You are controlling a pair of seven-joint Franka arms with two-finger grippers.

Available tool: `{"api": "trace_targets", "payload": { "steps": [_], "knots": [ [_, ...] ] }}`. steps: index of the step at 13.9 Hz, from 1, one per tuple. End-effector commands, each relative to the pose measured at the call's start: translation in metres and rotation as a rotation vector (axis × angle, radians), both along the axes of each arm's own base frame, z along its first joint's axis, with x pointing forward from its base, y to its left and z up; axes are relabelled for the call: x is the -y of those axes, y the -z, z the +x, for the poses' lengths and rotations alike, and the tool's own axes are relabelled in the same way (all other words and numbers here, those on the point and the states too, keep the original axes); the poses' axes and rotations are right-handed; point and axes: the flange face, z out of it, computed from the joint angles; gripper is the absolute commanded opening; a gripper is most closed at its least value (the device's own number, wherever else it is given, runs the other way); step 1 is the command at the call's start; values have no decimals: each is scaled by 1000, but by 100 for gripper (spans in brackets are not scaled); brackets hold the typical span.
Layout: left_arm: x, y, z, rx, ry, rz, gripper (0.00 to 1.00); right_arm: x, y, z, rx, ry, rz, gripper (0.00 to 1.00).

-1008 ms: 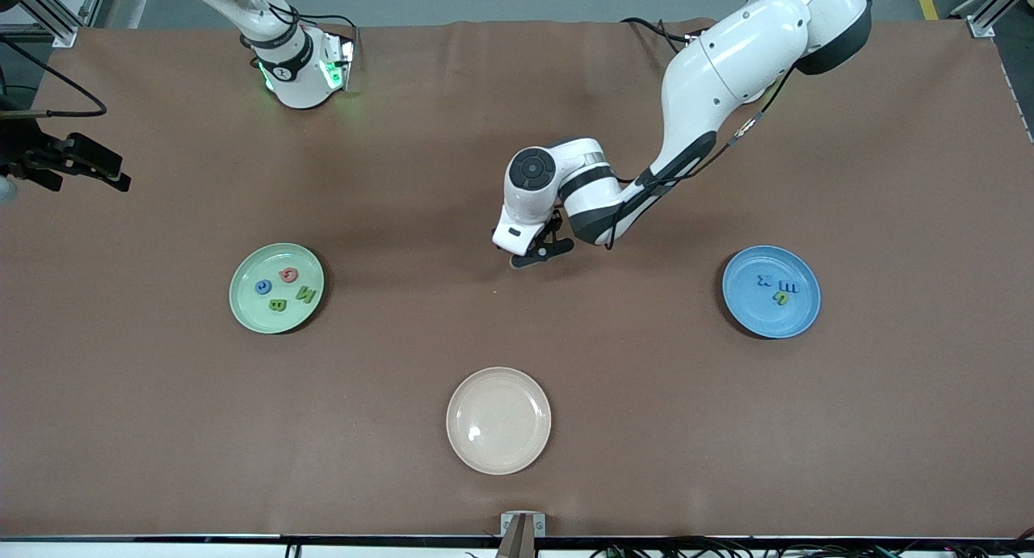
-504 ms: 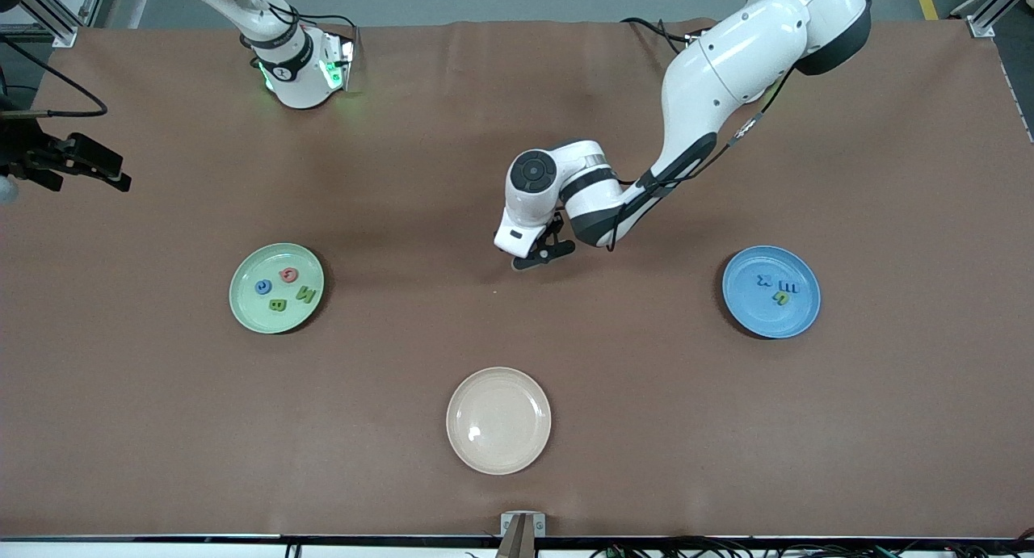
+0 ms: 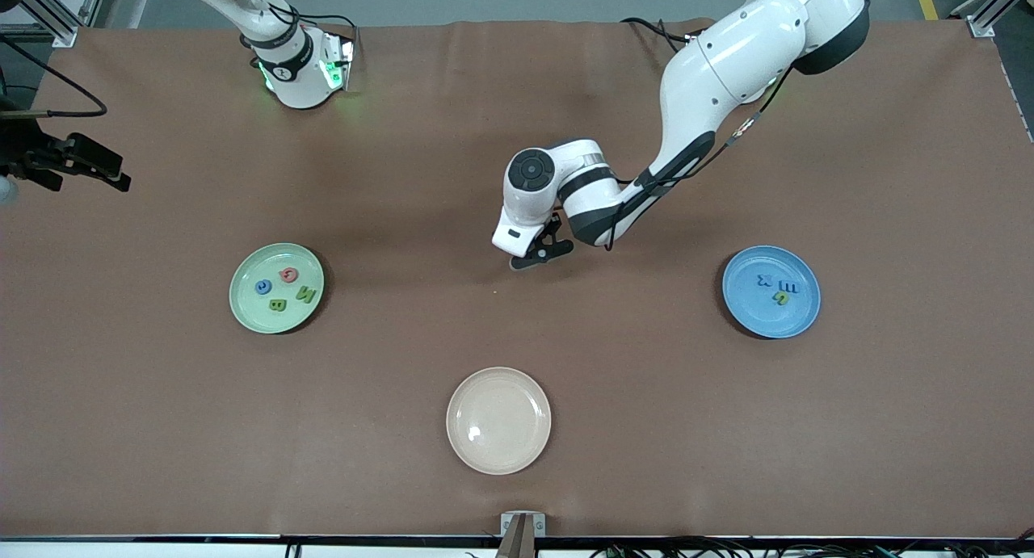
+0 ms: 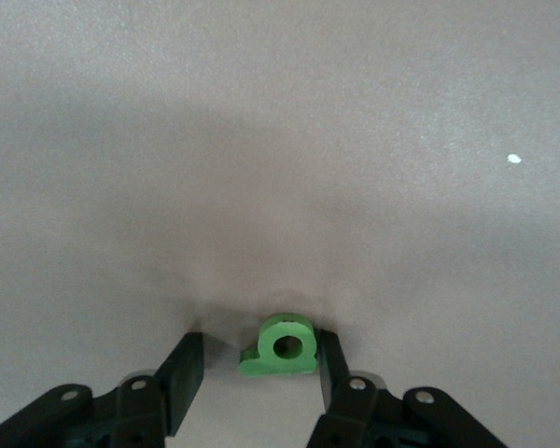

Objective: Sort upper and lower case letters into plates
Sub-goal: 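Close the left gripper on the green a and lift it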

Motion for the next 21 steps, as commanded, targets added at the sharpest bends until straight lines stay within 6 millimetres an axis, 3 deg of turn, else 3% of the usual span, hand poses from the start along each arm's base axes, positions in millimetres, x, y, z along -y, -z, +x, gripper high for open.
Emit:
{"api": "trace_targets", "payload": {
  "steps": [1,9,13,15,17,19,21],
  "knots": [
    [1,12,-3,3,0,18,42,1,-1,-8,7,-2,-9,100],
    [0,9,-1,9,6,16,16,3,-2,-8,10,1,-10,100],
    [-4,-11,10,40,-1,7,11,1,-3,-9,8,0,-8,100],
    [-10,-38,20,73,-4,23,3,1,-3,-9,8,0,-8,100],
    [-17,-65,20,79,22,92,2,1,-2,-9,4,0,-6,100],
    [-35,-96,33,70,52,104,1,1,-2,-9,-1,1,-6,100],
    [-65,-133,55,27,93,83,1,1,-3,-7,-1,4,0,100]
  ]
}}
